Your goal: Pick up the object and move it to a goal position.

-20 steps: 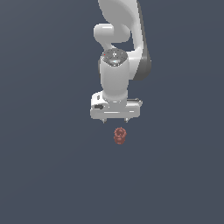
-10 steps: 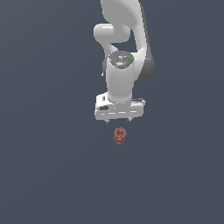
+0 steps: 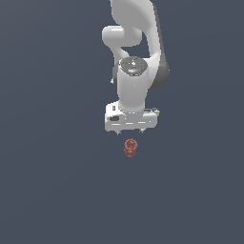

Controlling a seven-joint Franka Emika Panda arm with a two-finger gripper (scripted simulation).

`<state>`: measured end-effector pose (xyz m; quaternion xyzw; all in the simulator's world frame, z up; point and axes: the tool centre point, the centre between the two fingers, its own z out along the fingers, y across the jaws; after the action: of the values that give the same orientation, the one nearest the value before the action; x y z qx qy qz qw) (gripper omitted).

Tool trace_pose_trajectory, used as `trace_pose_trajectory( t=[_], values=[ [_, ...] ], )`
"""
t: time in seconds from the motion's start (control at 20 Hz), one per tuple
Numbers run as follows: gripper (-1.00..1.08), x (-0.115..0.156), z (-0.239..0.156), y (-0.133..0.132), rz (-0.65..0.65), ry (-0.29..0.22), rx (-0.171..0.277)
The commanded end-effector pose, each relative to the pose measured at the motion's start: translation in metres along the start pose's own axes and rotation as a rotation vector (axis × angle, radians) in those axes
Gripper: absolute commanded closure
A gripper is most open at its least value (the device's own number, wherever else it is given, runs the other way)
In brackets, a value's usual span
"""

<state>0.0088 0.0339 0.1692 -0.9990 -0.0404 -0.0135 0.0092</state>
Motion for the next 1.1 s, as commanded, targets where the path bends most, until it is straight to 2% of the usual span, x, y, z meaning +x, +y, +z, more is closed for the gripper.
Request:
trace_pose_trajectory(
  t=[0.0,0.4,1.05],
  values=[
    [-0.92,0.000,0.002,0.000,0.020,-0.001,0.000],
    [-0.92,0.004,0.013,-0.002,0.144,-0.007,-0.002],
    [-0.92,0.011,0.040,-0.005,0.457,-0.019,-0.015]
  ],
)
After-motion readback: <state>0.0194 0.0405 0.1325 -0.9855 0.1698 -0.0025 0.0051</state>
